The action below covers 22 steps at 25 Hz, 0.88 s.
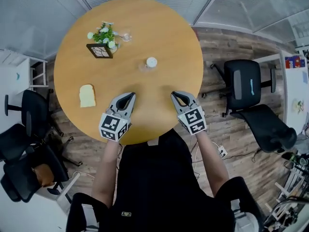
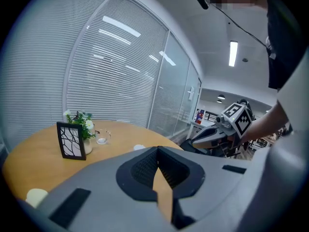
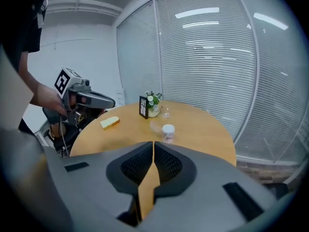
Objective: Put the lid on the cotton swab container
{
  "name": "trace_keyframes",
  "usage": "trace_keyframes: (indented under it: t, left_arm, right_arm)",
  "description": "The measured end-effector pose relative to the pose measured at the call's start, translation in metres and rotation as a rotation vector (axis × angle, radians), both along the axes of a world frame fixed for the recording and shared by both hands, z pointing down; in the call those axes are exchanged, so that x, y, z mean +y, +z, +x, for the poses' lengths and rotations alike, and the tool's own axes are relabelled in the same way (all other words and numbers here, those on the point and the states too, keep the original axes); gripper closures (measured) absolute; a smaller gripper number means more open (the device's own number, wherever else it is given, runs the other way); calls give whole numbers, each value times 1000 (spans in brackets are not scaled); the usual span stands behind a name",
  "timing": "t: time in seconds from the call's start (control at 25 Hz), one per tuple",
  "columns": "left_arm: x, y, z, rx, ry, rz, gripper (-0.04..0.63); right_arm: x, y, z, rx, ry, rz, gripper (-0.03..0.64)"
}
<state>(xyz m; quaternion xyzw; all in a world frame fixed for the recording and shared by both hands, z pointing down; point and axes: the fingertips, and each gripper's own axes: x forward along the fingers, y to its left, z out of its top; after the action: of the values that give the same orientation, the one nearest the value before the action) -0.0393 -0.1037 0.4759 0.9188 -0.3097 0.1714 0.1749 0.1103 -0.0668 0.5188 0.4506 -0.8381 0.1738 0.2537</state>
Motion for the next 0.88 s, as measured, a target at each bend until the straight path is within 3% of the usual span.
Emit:
trace_keyframes:
  t: [0.4, 0.76, 0.8, 0.88]
  left_arm:
    - [-35, 30, 23, -39, -76, -32, 589]
    - [-66, 44, 25, -42, -149, -41, 589]
    - [-69, 47, 24, -42, -156, -46, 589]
    - [-74, 52, 24, -39, -167, -54, 589]
  right_arm:
    - [-58, 58, 13, -56, -83, -55, 607]
    - [-111, 110, -2, 77, -303, -72, 604]
    - [-115, 114, -2, 103, -317, -75, 599]
    - [-124, 122, -5, 133, -349, -82, 508]
